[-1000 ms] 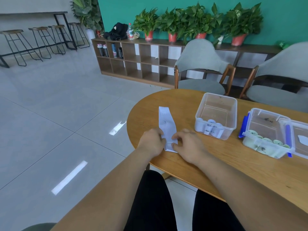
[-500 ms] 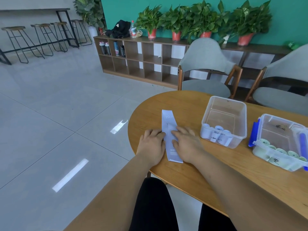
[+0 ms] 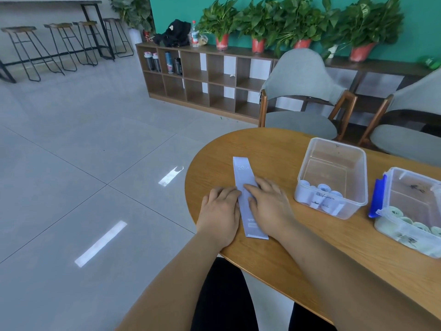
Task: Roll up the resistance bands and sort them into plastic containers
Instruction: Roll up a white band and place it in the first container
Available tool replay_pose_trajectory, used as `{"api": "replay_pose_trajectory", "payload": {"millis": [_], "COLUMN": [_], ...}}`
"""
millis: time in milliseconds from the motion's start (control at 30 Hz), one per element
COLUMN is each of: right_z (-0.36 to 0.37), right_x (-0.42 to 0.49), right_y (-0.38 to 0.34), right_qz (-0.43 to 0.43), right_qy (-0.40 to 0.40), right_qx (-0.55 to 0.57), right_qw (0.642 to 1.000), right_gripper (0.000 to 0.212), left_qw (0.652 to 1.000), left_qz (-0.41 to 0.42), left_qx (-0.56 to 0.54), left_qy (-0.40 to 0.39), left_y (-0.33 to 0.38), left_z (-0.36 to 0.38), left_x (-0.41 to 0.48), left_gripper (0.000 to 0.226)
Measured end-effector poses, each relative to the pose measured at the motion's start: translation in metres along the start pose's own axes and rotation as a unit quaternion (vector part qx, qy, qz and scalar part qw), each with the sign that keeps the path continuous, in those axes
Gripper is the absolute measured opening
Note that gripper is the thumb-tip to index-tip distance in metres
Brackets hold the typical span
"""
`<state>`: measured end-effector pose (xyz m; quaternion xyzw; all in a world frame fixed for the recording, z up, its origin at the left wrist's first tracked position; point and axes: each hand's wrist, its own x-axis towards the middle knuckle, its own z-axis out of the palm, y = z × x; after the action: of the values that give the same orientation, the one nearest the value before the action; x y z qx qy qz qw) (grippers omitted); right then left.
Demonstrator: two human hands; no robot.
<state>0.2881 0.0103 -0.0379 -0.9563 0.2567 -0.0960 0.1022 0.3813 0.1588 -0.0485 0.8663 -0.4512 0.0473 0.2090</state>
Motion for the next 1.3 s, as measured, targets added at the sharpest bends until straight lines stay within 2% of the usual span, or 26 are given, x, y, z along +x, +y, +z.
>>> {"api": "replay_pose_trajectory", "payload": {"millis": [100, 167, 300, 400, 467, 600, 700, 800, 933, 1133, 1200, 1300], "right_z": [-0.002, -0.004, -0.009, -0.012, -0.012, -0.015, -0.017, -0.017, -0.016, -0.013, -0.013, -0.013], "right_x": [-0.003, -0.003, 0.009, 0.011, 0.01, 0.011, 0.011, 0.01, 0.001, -0.022, -0.028, -0.035], "right_y": [-0.003, -0.006, -0.013, -0.015, -0.014, -0.02, -0.022, -0.023, -0.022, -0.009, -0.005, 0.0], "right_qz": [0.104, 0.131, 0.087, 0.098, 0.126, 0.08, 0.082, 0.096, 0.116, 0.176, 0.19, 0.191], "right_qy": [0.058, 0.068, 0.032, 0.056, 0.071, 0.015, 0.014, 0.011, 0.018, 0.06, 0.072, 0.088], "right_qx": [-0.016, -0.023, 0.048, 0.115, 0.116, 0.147, 0.153, 0.16, 0.168, 0.18, 0.186, 0.195], "right_qw": [0.993, 0.989, 0.995, 0.987, 0.983, 0.986, 0.985, 0.982, 0.979, 0.966, 0.961, 0.958], "right_gripper": [0.043, 0.038, 0.033, 0.034, 0.037, 0.038, 0.04, 0.04, 0.039, 0.042, 0.042, 0.043], "left_qw": [1.0, 1.0, 1.0, 0.998, 0.995, 0.993, 0.989, 0.971, 0.932, 0.885, 0.883, 0.9], "left_qz": [0.0, 0.002, 0.001, -0.011, -0.028, -0.038, -0.057, -0.099, -0.167, -0.205, -0.213, -0.225], "left_qx": [-0.002, -0.001, -0.024, -0.061, -0.088, -0.116, -0.139, -0.21, -0.311, -0.405, -0.406, -0.368], "left_qy": [0.003, 0.002, 0.004, 0.019, 0.025, 0.005, -0.014, -0.047, -0.086, -0.102, -0.096, -0.067], "left_y": [0.0, 0.0, 0.001, 0.0, -0.001, -0.002, 0.0, 0.011, 0.033, 0.049, 0.053, 0.059], "left_z": [-0.001, -0.002, -0.004, -0.005, -0.006, -0.008, -0.011, -0.016, -0.028, -0.029, -0.028, -0.029], "left_x": [-0.001, -0.001, -0.002, -0.004, -0.003, 0.0, 0.006, 0.016, 0.026, 0.026, 0.023, 0.016], "left_gripper": [0.059, 0.059, 0.052, 0.041, 0.043, 0.047, 0.049, 0.052, 0.055, 0.052, 0.052, 0.049]}}
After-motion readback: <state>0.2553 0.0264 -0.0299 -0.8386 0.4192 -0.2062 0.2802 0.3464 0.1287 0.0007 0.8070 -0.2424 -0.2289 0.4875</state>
